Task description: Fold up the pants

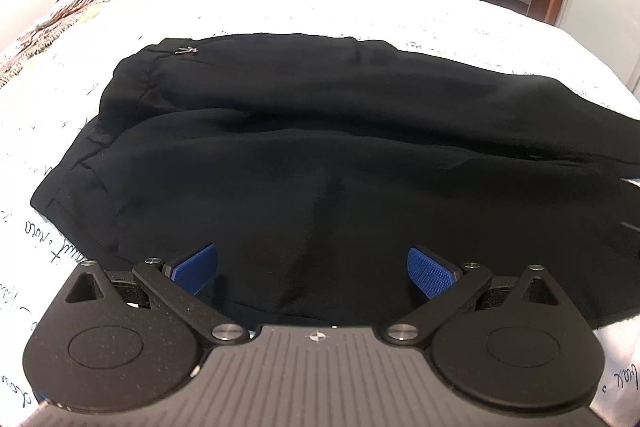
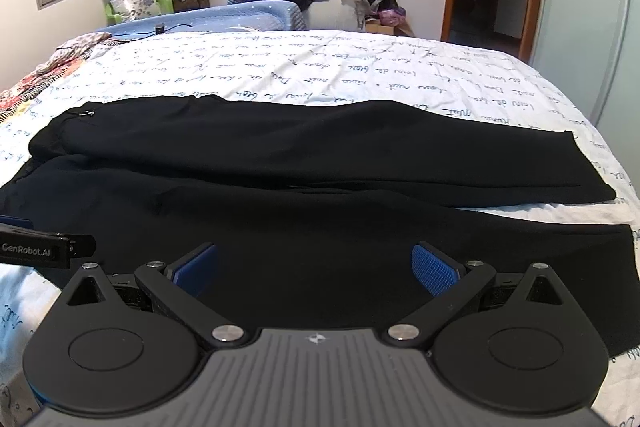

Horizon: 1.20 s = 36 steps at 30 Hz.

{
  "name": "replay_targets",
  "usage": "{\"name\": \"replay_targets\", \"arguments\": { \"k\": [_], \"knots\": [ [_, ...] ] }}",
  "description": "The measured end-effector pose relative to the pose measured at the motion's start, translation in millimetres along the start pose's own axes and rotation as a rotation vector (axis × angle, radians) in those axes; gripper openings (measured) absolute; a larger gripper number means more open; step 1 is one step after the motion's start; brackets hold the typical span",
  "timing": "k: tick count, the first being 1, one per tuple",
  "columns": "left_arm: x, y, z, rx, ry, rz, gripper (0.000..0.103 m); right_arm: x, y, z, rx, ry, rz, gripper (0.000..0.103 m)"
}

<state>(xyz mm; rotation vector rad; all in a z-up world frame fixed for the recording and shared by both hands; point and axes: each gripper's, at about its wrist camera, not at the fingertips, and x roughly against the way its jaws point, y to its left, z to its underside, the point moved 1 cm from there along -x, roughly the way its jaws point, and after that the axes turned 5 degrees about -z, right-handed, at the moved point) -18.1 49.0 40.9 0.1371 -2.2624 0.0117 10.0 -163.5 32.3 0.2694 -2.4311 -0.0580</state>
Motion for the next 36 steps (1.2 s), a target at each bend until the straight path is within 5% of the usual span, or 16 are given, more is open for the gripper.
{"name": "replay_targets", "arguments": {
  "k": [5, 6, 19, 36],
  "knots": [
    [8, 11, 5, 0.036, -0.002, 0.013, 0.102, -3, 3, -2, 0.000, 0.014, -0.012, 0.103],
    [1, 15, 2, 0.093, 0.003, 0.075, 0.102, -3, 5, -3, 0.001, 0.006, -0.012, 0.103],
    [7, 5, -2, 0.036, 0.018, -0.047, 0.102, -5, 21, -10, 0.035, -0.011, -0.042, 0.103],
    [-12, 11, -6, 0.012, -0.011, -0.042, 0.102, -7, 20, -5, 0.021, 0.004, -0.062, 0.103]
  ]
}}
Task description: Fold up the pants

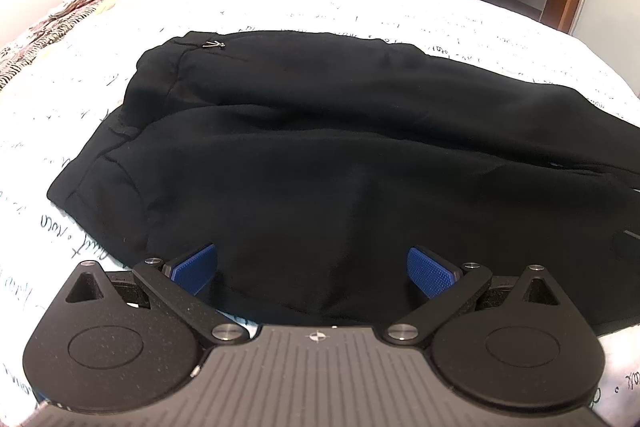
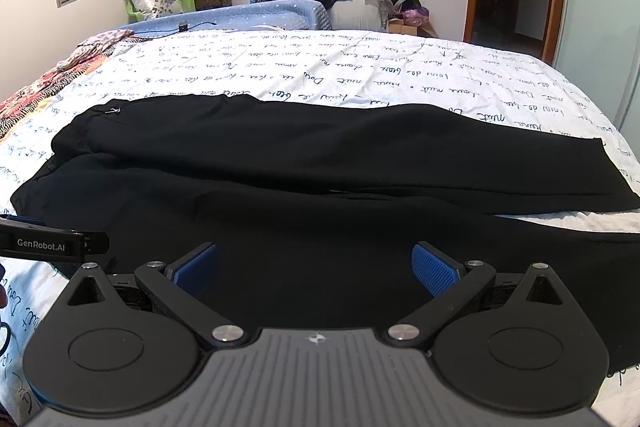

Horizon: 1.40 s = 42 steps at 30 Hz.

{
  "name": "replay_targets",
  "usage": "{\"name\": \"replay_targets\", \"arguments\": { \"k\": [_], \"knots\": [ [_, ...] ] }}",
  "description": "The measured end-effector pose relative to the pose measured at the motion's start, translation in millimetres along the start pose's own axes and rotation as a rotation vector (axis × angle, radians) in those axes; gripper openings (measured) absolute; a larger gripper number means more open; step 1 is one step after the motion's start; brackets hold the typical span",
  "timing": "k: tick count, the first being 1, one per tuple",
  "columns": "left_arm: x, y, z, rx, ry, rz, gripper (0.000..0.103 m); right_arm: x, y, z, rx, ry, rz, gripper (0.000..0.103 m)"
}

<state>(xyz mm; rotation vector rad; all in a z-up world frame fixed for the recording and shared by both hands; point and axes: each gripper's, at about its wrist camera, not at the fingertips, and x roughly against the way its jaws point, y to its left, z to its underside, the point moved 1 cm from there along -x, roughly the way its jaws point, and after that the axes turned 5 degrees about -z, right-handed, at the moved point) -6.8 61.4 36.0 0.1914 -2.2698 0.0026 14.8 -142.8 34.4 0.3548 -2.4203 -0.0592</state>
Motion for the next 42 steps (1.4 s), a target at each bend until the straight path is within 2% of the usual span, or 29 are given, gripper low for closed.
{"name": "replay_targets", "arguments": {
  "k": [4, 8, 10, 12, 14, 18, 21, 23, 26, 29, 32, 34, 35, 36, 39, 40, 41, 42],
  "knots": [
    [-5, 40, -38, 0.008, -0.082, 0.073, 0.102, -4, 2, -1, 0.010, 0.013, -0.001, 0.103],
    [-29, 130, -110, 0.167, -0.178, 0.213, 0.102, -12, 5, -1, 0.024, 0.036, 0.009, 0.103],
    [-60, 175, -144, 0.277, -0.165, 0.311, 0.102, -18, 4, 0, 0.012, 0.052, 0.005, 0.103],
    [-105, 214, -174, 0.369, -0.115, 0.385, 0.102, -24, 7, 0, 0.011, 0.069, 0.003, 0.103],
    [-146, 240, -197, 0.451, -0.065, 0.351, 0.101, -30, 11, 0, 0.028, 0.086, 0.008, 0.103],
    [-211, 254, -225, 0.457, 0.034, 0.406, 0.101, -38, 16, -5, 0.068, 0.101, 0.023, 0.103],
    [-252, 244, -230, 0.400, 0.121, 0.408, 0.101, -42, 15, -9, 0.074, 0.103, 0.041, 0.103],
    [-260, 237, -231, 0.387, 0.109, 0.424, 0.101, -44, 13, -11, 0.063, 0.109, 0.045, 0.103],
    [-273, 234, -236, 0.389, 0.128, 0.509, 0.099, -49, 11, -13, 0.056, 0.118, 0.050, 0.103],
    [-278, 224, -241, 0.361, 0.148, 0.592, 0.089, -55, 12, -13, 0.062, 0.136, 0.049, 0.103],
    [-280, 213, -242, 0.300, 0.140, 0.572, 0.084, -59, 18, -13, 0.081, 0.147, 0.037, 0.103],
    [-285, 210, -240, 0.270, 0.145, 0.520, 0.068, -58, 22, -13, 0.099, 0.146, 0.027, 0.103],
    [-279, 206, -237, 0.260, 0.137, 0.484, 0.050, -58, 24, -13, 0.108, 0.145, 0.024, 0.103],
    [-281, 206, -239, 0.253, 0.135, 0.459, 0.044, -58, 25, -13, 0.117, 0.146, 0.021, 0.103],
    [-275, 209, -236, 0.252, 0.133, 0.457, 0.041, -58, 28, -12, 0.128, 0.149, 0.017, 0.103],
    [-271, 206, -234, 0.224, 0.110, 0.432, 0.036, -58, 28, -13, 0.127, 0.150, 0.014, 0.103],
    [-267, 200, -235, 0.193, 0.083, 0.407, 0.022, -58, 28, -13, 0.121, 0.151, 0.009, 0.103],
    [-259, 198, -231, 0.171, 0.060, 0.389, 0.018, -58, 27, -14, 0.112, 0.153, 0.000, 0.103]
  ]
}}
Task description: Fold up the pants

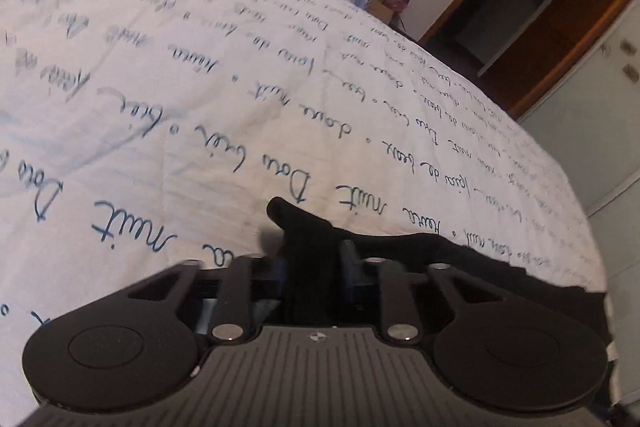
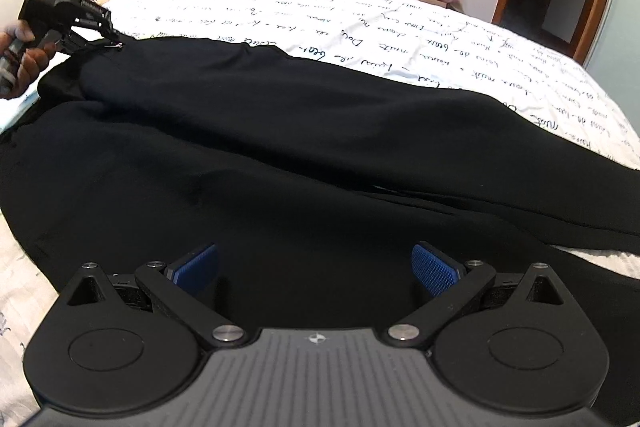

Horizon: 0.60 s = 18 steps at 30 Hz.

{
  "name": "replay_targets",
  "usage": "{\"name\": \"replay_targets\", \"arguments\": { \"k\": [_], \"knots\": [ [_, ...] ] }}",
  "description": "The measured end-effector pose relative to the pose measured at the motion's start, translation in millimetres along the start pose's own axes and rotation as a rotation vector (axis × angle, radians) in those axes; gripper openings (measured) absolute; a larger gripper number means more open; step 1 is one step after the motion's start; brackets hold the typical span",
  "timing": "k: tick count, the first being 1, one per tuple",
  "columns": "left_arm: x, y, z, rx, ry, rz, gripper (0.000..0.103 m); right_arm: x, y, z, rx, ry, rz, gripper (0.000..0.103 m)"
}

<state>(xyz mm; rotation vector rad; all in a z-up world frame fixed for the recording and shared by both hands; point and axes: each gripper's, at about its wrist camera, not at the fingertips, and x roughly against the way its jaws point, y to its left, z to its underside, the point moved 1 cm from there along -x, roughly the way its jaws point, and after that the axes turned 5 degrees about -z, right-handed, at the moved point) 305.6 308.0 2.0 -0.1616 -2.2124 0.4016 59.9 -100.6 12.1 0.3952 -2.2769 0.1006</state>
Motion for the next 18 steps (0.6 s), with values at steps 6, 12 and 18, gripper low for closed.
{"name": "replay_targets", "arguments": {
  "k": [6, 12, 18],
  "knots": [
    [73, -51, 20, -0.229, -0.280, 0.013, 0.013, 11, -22, -20, 0.010, -0.055, -0.150, 0.103],
    [131, -74, 33, -0.286, -0.436, 0.165, 0.013, 16, -65, -76, 0.272, -0.300, -0.319, 0.103],
    [149, -77, 44, -0.302, -0.476, 0.224, 0.013, -63, -101, -152, 0.418, -0.033, -0.431, 0.103]
  ]
}}
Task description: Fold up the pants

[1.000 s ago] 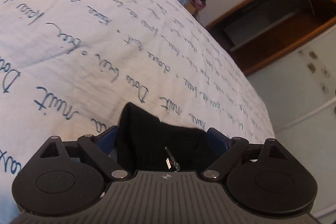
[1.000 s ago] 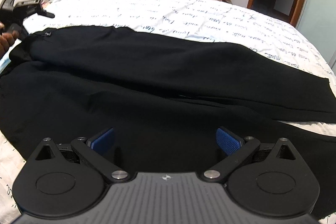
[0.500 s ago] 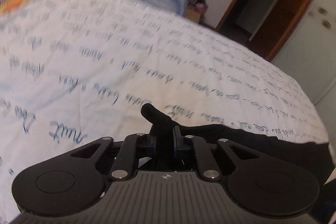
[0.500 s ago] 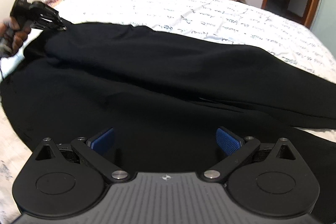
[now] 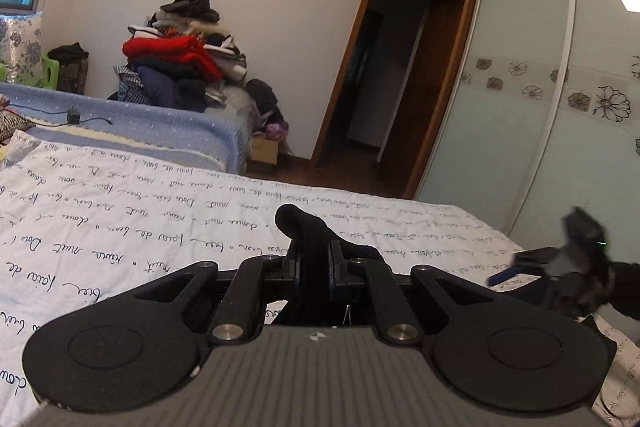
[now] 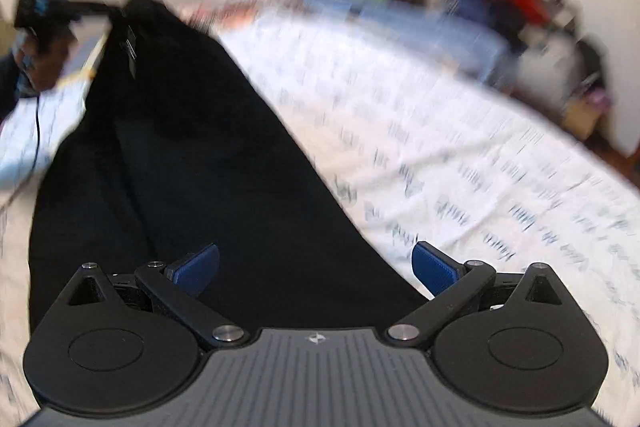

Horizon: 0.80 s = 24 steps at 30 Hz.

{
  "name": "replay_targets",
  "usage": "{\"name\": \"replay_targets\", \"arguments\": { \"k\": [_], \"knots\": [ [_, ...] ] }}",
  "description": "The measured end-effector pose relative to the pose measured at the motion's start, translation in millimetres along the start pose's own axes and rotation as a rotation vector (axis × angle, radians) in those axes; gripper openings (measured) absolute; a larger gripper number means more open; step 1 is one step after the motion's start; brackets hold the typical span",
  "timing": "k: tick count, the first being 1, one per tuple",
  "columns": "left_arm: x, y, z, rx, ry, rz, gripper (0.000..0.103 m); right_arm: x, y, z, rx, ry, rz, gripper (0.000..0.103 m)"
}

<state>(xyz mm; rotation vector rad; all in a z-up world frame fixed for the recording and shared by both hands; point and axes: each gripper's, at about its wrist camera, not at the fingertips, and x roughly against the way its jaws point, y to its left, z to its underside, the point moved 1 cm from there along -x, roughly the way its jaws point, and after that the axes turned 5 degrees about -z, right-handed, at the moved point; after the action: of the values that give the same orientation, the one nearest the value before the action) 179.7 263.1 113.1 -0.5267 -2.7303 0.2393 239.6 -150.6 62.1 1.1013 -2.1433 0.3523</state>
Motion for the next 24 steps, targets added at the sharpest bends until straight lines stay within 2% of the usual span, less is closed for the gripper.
{"name": "replay_targets", "arguments": {
  "k": [2, 3, 4, 6, 7, 8, 9, 10, 17, 18, 19, 21, 24],
  "knots": [
    [4, 1, 3, -0.002, -0.014, 0.014, 0.013, -22, -22, -7, -0.020, 0.091, -0.027, 0.103],
    [8, 0, 3, -0.007, -0.026, 0.025, 0.013, -29, -30, -10, -0.021, 0.117, -0.047, 0.100],
    [12, -2, 3, -0.016, -0.041, 0.038, 0.013, -37, -37, -12, -0.016, 0.144, -0.056, 0.094],
    [20, -6, 5, -0.032, -0.065, 0.056, 0.013, -41, -45, -8, -0.012, 0.166, -0.052, 0.093],
    [22, -7, 6, -0.033, -0.070, 0.064, 0.013, -43, -50, -9, -0.023, 0.167, -0.072, 0.088],
    [24, -7, 7, -0.032, -0.075, 0.072, 0.013, -43, -54, -4, -0.047, 0.173, -0.104, 0.081],
    [26, -8, 8, -0.036, -0.081, 0.080, 0.013, -47, -58, -4, -0.066, 0.189, -0.136, 0.063],
    [27, -8, 9, -0.043, -0.083, 0.089, 0.013, -51, -60, -3, -0.070, 0.209, -0.162, 0.059],
    [28, -10, 11, -0.056, -0.069, 0.086, 0.013, -73, -70, -9, -0.075, 0.241, -0.206, 0.060],
    [27, -10, 11, -0.053, -0.068, 0.081, 0.013, -74, -71, -10, -0.084, 0.239, -0.220, 0.044],
    [28, -9, 11, -0.050, -0.067, 0.082, 0.013, -75, -71, -10, -0.107, 0.248, -0.257, 0.021],
    [27, -8, 11, -0.043, -0.061, 0.073, 0.013, -78, -68, -12, -0.109, 0.256, -0.273, 0.008],
    [27, -4, 11, -0.016, -0.055, 0.051, 0.013, -72, -54, -12, -0.086, 0.253, -0.252, 0.005]
  ]
}}
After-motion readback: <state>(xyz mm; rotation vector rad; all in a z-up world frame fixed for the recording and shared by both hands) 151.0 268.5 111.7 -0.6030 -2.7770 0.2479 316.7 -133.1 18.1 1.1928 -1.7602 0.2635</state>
